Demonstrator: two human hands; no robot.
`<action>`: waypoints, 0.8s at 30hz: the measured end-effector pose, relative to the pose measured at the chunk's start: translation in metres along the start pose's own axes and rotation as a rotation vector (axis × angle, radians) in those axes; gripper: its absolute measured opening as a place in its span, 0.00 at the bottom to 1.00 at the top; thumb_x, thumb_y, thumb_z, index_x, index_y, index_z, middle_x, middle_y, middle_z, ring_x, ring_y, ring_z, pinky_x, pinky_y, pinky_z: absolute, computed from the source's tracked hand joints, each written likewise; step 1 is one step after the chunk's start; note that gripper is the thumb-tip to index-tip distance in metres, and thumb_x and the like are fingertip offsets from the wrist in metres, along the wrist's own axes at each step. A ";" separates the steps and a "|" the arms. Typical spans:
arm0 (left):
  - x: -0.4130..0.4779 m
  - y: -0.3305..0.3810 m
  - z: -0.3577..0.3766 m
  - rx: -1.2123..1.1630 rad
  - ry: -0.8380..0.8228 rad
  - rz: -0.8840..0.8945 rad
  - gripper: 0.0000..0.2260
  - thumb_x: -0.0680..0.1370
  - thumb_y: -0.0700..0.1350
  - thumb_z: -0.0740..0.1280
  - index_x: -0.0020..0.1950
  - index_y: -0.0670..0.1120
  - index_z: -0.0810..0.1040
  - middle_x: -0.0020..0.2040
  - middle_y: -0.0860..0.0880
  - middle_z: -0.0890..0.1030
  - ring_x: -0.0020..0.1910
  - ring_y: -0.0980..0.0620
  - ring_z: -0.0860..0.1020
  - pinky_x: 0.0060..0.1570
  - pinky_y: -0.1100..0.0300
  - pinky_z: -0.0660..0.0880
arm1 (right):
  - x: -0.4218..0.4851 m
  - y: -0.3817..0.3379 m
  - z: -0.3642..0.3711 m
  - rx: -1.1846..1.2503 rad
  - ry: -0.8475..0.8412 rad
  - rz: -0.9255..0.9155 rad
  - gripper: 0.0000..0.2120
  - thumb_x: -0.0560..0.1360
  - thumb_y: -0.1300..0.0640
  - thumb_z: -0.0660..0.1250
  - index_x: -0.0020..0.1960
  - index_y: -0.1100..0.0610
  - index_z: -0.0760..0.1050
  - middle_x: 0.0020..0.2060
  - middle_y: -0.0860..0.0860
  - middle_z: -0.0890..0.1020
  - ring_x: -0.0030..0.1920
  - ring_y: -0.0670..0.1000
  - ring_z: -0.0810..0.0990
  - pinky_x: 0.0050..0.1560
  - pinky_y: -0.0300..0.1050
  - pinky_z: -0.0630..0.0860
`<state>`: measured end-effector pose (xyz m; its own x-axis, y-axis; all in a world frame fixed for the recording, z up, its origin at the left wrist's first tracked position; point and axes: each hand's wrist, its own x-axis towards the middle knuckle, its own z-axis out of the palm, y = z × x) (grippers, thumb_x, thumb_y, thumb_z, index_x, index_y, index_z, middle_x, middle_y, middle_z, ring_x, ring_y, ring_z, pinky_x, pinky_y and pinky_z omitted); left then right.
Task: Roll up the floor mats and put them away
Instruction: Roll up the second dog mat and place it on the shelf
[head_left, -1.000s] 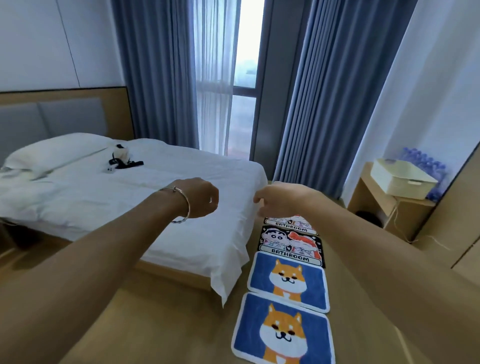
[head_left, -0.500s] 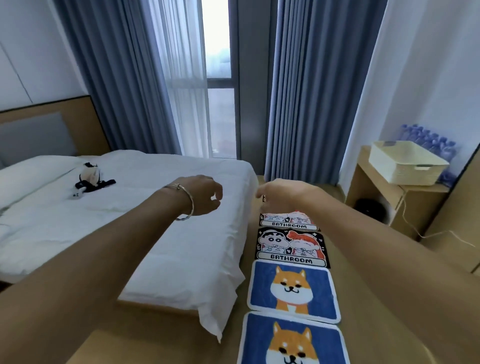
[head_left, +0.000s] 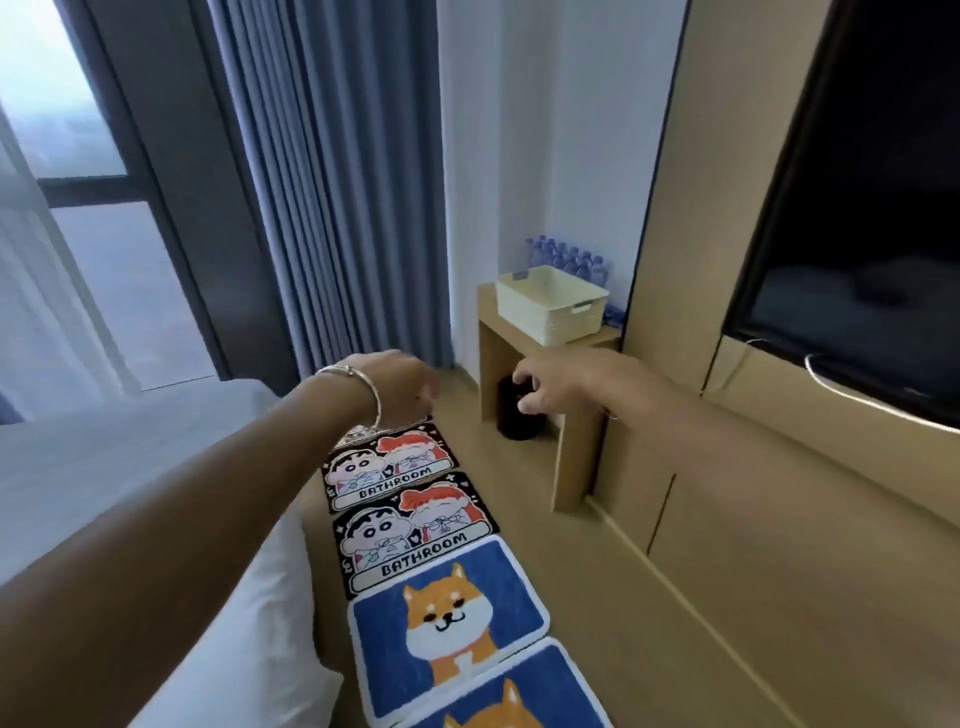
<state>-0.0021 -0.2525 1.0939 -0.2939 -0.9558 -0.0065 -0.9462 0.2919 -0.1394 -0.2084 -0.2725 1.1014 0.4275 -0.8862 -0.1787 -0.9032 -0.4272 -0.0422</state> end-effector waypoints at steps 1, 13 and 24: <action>0.020 -0.002 0.001 -0.017 0.011 0.045 0.12 0.78 0.50 0.58 0.59 0.55 0.76 0.55 0.54 0.79 0.54 0.51 0.77 0.51 0.53 0.77 | 0.004 0.009 -0.001 0.012 0.002 0.064 0.21 0.79 0.50 0.61 0.70 0.54 0.68 0.63 0.51 0.75 0.59 0.53 0.75 0.52 0.45 0.73; 0.153 0.005 0.049 -0.060 -0.090 0.568 0.09 0.78 0.49 0.60 0.51 0.50 0.79 0.51 0.50 0.80 0.50 0.49 0.76 0.52 0.56 0.73 | 0.009 0.021 0.045 0.167 -0.177 0.634 0.23 0.79 0.48 0.59 0.72 0.54 0.66 0.66 0.52 0.73 0.64 0.56 0.72 0.57 0.46 0.71; 0.102 0.059 0.089 -0.014 -0.176 0.775 0.12 0.79 0.51 0.59 0.60 0.56 0.75 0.60 0.53 0.75 0.60 0.50 0.74 0.56 0.56 0.71 | -0.052 0.026 0.123 0.311 -0.143 0.843 0.22 0.76 0.45 0.62 0.67 0.52 0.72 0.65 0.54 0.75 0.63 0.56 0.74 0.62 0.50 0.72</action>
<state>-0.0759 -0.3362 0.9964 -0.8449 -0.4714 -0.2528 -0.4829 0.8755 -0.0186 -0.2590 -0.2158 0.9883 -0.3697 -0.8433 -0.3901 -0.8928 0.4387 -0.1021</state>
